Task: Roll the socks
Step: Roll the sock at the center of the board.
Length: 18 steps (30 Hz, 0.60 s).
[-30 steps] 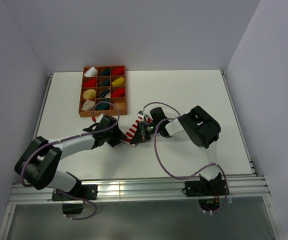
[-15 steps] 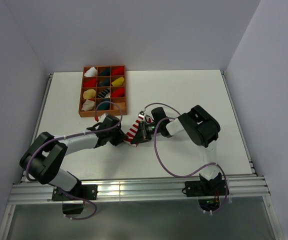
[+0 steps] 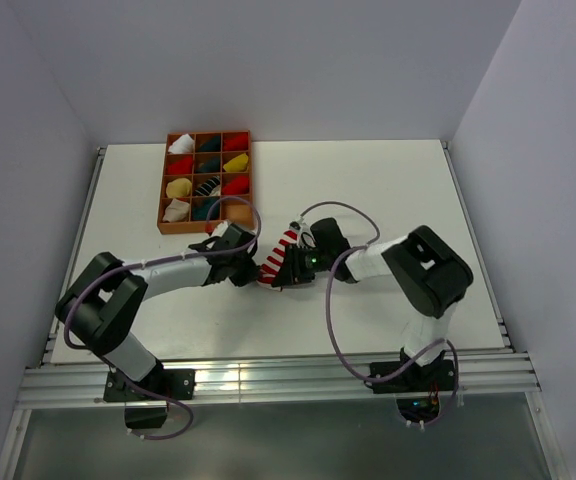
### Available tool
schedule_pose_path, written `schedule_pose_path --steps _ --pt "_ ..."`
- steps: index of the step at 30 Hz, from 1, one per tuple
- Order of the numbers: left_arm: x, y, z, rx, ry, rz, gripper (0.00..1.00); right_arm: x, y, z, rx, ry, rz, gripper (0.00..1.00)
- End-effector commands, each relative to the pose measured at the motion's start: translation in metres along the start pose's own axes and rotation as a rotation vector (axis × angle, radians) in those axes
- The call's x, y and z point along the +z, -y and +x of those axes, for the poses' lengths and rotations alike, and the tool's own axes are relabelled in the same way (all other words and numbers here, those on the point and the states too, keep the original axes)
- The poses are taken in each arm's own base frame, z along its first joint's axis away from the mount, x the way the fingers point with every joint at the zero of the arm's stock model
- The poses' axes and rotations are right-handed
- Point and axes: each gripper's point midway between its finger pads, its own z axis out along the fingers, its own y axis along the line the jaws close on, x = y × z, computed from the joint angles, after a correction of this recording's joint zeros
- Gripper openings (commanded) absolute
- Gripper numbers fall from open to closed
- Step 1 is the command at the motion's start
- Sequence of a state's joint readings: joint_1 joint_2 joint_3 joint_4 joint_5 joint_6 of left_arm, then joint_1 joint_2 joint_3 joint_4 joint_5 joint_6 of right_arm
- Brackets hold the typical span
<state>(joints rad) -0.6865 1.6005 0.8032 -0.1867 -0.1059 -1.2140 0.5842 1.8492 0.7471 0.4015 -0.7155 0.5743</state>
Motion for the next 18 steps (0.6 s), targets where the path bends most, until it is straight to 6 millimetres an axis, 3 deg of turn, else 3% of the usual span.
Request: schedule_pose_path --steps 1,3,5,9,14,18 --pt "-0.002 -0.038 0.0 0.108 -0.013 -0.186 0.0 -0.021 0.021 -0.008 -0.15 0.103 0.234 0.37" --pt "-0.003 -0.037 -0.001 0.134 -0.018 -0.201 0.0 -0.028 0.018 -0.016 -0.224 0.157 0.306 0.39" --pt "-0.006 -0.032 -0.004 0.159 -0.021 -0.204 0.0 -0.038 0.005 -0.025 -0.32 0.217 0.341 0.47" --pt "-0.009 -0.025 -0.006 0.188 -0.034 -0.205 0.0 -0.042 -0.022 -0.032 -0.501 0.301 0.392 0.51" --pt "-0.01 -0.023 -0.005 0.213 -0.051 -0.212 0.0 -0.033 -0.053 -0.03 -0.676 0.349 0.421 0.52" --pt "-0.01 -0.021 -0.004 0.218 -0.059 -0.21 0.0 -0.015 -0.061 -0.022 -0.76 0.318 0.434 0.52"
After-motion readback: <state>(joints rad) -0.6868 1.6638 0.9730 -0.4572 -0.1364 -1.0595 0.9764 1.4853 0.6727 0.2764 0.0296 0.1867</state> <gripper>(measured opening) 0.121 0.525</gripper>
